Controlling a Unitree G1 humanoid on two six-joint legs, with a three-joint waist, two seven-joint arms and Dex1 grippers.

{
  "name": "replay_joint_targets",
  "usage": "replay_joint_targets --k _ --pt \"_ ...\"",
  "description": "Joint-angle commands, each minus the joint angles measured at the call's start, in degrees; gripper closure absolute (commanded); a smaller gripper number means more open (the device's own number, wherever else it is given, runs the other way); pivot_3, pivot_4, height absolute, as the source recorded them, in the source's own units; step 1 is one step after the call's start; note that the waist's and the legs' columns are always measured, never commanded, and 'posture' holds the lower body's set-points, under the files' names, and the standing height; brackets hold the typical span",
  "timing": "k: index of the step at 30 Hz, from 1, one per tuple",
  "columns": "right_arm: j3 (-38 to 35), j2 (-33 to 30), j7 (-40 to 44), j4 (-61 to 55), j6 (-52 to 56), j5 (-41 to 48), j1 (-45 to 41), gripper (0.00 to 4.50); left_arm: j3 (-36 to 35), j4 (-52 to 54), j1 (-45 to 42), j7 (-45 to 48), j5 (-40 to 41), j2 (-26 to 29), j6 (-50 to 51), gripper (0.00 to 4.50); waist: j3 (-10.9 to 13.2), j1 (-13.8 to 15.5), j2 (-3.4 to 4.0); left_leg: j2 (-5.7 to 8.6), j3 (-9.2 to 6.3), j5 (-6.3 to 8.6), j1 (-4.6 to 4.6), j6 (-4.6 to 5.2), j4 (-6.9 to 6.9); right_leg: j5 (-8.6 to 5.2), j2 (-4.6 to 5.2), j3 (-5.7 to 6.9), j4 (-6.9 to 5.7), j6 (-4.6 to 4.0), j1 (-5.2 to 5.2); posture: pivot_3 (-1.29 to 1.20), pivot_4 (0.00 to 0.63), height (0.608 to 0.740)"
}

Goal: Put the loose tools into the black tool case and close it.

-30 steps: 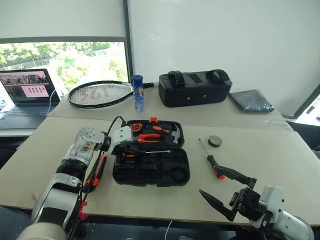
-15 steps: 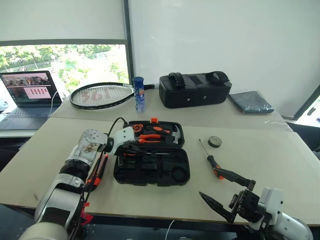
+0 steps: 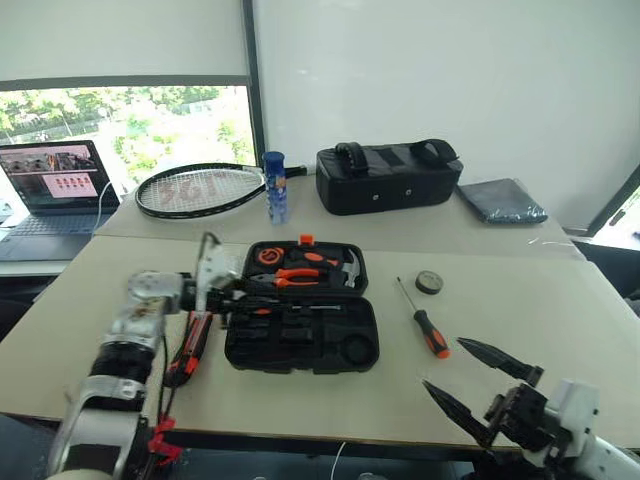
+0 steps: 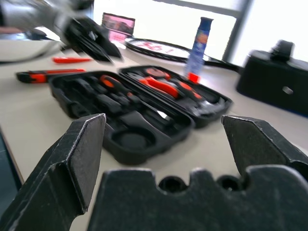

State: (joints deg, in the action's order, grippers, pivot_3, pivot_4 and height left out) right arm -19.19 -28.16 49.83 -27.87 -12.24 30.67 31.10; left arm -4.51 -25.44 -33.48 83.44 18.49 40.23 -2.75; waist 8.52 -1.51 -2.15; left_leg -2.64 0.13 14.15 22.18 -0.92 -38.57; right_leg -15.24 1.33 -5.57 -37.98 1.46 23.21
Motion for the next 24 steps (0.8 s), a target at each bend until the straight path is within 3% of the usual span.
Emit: replay_joint_targets --k 1,5,7,12,16,20,24 --pt "-4.5 0.5 1.1 1.4 -1.6 1.4 4.5 0.00 -6.6 4.3 8.8 3.6 5.6 4.7 0.0 1.35 0.0 -0.2 0.03 0.00 0.03 0.00 -0.08 0.00 0.06 -0.02 0.03 -0.01 0.00 -0.01 -0.04 0.00 0.150 0.740" --pt "-6.2 2.3 0.7 4.5 -3.0 -1.2 8.3 0.00 -11.5 3.7 17.9 3.4 6.5 8.9 -0.1 0.02 0.0 -0.1 0.03 -0.08 0.06 -0.01 -0.19 -0.02 0.12 -0.28 0.03 0.03 0.00 0.27 -0.08 0.00 0.150 0.740" --pt "-6.4 2.5 -0.5 4.6 -1.9 -2.2 9.3 0.00 -13.9 4.4 21.0 3.2 7.8 9.7 0.4 0.02 0.0 0.2 0.05 -0.12 0.06 -0.03 -0.22 -0.05 0.11 -0.33 0.03 0.06 0.00 0.22 -0.08 0.00 0.150 0.740" --pt "-6.1 -1.7 -12.3 -3.0 15.7 -0.1 3.6 0.00 -15.9 10.6 25.5 2.7 11.3 9.1 2.9 0.02 0.1 0.4 0.09 -0.19 0.15 -0.06 -0.24 -0.10 0.11 -0.54 0.11 -0.01 -0.02 -0.14 -0.06 0.00 0.150 0.740" --pt "-4.1 -11.3 -20.0 -6.2 37.3 7.4 -9.6 0.00 -14.7 16.9 26.8 1.9 14.3 8.2 7.6 0.02 0.1 0.1 0.11 -0.17 0.20 -0.06 -0.25 -0.10 0.10 -0.38 0.08 -0.05 -0.03 0.07 -0.06 0.00 0.150 0.740" --pt "0.9 -19.9 -25.4 -2.4 59.1 12.8 -25.1 0.00 -13.5 21.1 27.2 0.4 15.1 7.0 9.7 0.02 0.1 -0.2 0.09 -0.15 0.15 -0.06 -0.21 -0.10 0.23 -0.28 -0.01 -0.05 0.00 0.08 0.00 0.00 0.150 0.740" --pt "12.4 -22.8 -29.1 6.5 76.2 9.6 -43.3 0.00 -12.8 23.5 27.7 -0.9 15.3 5.8 10.2 0.02 0.2 -0.6 0.04 -0.13 0.09 -0.06 -0.10 -0.09 0.35 -0.19 -0.04 -0.01 0.07 -0.23 0.10 0.00 0.150 0.740"
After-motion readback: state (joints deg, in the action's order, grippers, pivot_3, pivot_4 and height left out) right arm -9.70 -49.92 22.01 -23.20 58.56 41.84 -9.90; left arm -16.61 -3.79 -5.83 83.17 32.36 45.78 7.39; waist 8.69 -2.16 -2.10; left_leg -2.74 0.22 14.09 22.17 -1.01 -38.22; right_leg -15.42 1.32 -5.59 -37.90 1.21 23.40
